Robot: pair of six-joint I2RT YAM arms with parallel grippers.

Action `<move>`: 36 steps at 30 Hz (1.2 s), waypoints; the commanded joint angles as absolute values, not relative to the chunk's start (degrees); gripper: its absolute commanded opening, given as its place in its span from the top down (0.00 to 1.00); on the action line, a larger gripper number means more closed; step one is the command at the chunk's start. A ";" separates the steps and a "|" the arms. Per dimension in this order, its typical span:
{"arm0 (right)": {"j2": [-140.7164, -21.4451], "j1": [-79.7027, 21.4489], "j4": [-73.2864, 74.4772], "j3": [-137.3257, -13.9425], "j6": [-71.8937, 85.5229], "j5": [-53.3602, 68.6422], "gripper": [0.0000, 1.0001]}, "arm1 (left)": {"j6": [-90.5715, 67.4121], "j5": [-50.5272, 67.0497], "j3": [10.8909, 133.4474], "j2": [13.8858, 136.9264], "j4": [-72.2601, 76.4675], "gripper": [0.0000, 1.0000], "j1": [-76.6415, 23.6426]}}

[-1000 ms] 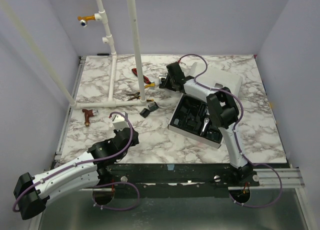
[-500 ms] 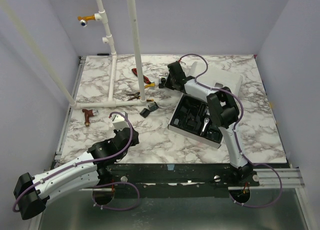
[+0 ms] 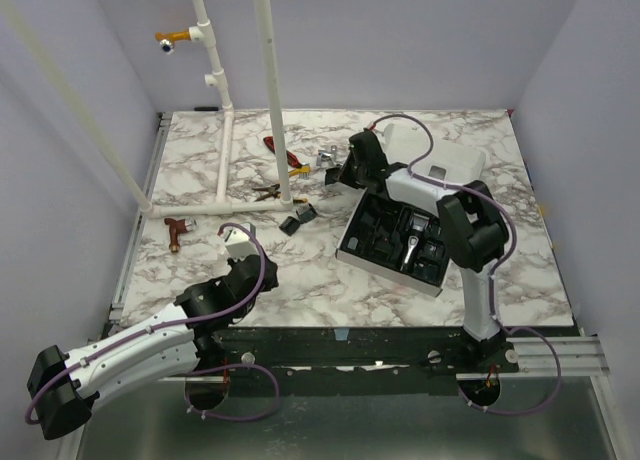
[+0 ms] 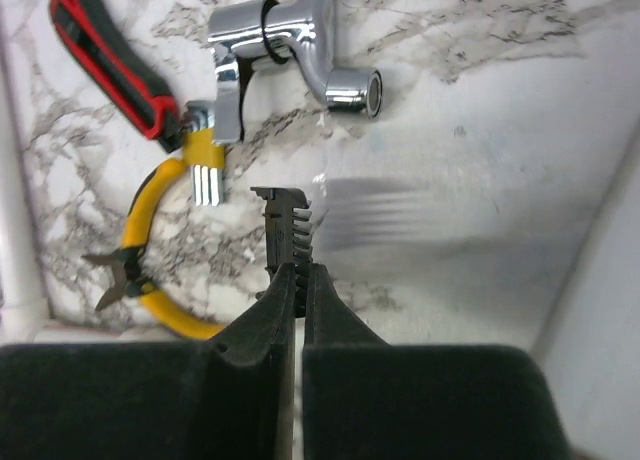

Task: Sort the hair-cutting tools
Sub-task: Pick up the haircut tool at the center of the board.

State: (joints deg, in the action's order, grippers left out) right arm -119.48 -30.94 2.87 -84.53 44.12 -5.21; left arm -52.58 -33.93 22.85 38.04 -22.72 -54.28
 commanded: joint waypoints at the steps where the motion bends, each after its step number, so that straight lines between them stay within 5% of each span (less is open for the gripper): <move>1: -106.98 -31.23 -0.79 -77.96 43.80 -2.37 0.99 | -50.41 -33.38 26.03 38.54 -20.35 0.75 -53.54; 5: -95.65 -32.37 -1.17 -69.62 41.79 -0.77 0.99 | -48.76 -32.56 27.71 38.84 -17.78 0.57 -52.84; 8: -84.29 -33.60 -3.54 -60.77 39.28 1.36 0.99 | -48.47 -31.19 28.71 38.27 -14.93 0.35 -52.06; 11: -72.25 -33.83 -6.01 -52.10 37.56 7.01 0.99 | -44.40 -22.97 27.54 36.40 -5.15 0.27 -51.14; 21: -46.07 -34.00 -9.25 -36.76 36.11 21.24 0.99 | -42.12 -1.58 24.95 35.33 20.70 0.28 -49.58; 36: -46.22 -34.01 -16.25 -32.55 38.80 24.34 0.99 | -42.48 13.63 33.40 50.84 26.19 0.45 -49.13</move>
State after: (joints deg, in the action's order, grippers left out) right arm -45.93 -33.80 -12.19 -33.36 37.91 21.80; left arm -42.63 9.78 31.73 48.95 23.86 -49.45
